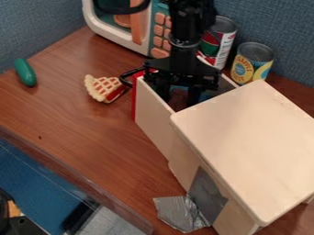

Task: Move the brown chocolate to the middle left side of the table

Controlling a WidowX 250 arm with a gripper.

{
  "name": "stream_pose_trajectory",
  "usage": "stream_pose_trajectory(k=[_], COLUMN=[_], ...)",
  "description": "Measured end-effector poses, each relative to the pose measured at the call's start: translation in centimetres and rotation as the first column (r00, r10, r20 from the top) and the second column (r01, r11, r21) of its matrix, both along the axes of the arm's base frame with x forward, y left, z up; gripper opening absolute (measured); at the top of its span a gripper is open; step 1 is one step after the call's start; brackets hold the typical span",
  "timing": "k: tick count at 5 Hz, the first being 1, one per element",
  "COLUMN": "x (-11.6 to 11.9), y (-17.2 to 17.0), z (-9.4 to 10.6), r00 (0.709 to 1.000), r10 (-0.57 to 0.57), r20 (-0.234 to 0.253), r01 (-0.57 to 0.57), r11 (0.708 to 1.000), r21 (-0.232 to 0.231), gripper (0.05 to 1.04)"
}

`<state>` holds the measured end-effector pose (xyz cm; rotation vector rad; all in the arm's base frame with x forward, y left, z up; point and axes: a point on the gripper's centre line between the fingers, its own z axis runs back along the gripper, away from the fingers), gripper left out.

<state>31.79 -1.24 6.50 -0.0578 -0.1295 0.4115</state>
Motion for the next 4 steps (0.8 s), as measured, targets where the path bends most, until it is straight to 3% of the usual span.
stream_pose_trajectory(k=[2,3,4], x=[-1.9,-2.7,-3.6], y=[1.4,4.0,8.6], z=[5.8,7.3,7.3], r00=[0.992,0.988,0.978], r10=[-0.020,0.028,0.155], r20=[0.128,0.151,0.141], r01=[0.029,-0.024,-0.165], r11=[0.997,0.999,0.984], r21=[-0.070,-0.033,0.062], gripper=[0.589,0.589,0.589])
